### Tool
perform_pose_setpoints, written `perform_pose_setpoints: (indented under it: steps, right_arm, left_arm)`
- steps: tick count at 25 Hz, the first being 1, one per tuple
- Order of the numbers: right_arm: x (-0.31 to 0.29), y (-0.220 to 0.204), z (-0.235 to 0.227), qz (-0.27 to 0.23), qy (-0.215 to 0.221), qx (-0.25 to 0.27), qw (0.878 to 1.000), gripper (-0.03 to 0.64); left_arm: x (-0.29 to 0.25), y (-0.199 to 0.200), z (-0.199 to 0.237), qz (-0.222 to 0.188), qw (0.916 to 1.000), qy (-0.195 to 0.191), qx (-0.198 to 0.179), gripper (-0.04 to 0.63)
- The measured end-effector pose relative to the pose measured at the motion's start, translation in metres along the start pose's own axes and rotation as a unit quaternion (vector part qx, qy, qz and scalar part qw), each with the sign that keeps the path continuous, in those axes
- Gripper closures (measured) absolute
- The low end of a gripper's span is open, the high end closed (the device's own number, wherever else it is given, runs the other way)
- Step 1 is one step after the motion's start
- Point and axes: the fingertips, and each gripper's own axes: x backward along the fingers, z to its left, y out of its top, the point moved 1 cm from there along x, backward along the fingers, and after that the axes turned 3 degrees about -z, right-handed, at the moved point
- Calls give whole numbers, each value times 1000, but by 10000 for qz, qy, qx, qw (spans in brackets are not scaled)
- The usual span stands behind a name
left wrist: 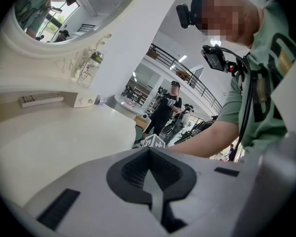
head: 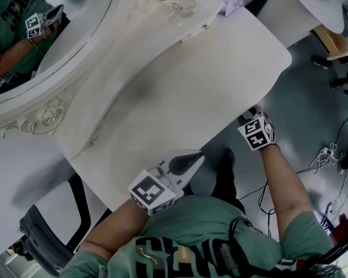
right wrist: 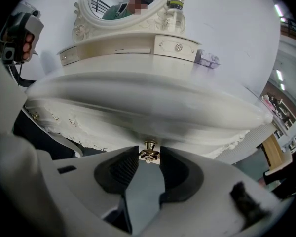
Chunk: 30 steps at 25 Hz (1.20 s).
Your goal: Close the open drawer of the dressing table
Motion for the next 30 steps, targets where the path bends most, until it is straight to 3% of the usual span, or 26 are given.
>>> perform_pose_setpoints:
  steps: [8, 16, 26, 30]
  right_arm:
    - [-3, -2, -1, 65, -30, -133, 9999, 478]
    - [10, -7, 1, 274, -327, 173, 9989, 465]
    - [104, -67, -1, 796, -123, 594, 9950, 460]
    - [145, -70, -13, 752, 2, 885, 9932, 462]
  left_arm:
    - [-4, 3, -4, -19, 10000, -50, -40, 592]
    - [3, 16, -18, -70, 9998, 58, -189, 592]
    - [0, 68, -66, -495, 9971, 182, -555, 592]
    - [-9, 98, -96, -802, 9938, 158, -747, 592]
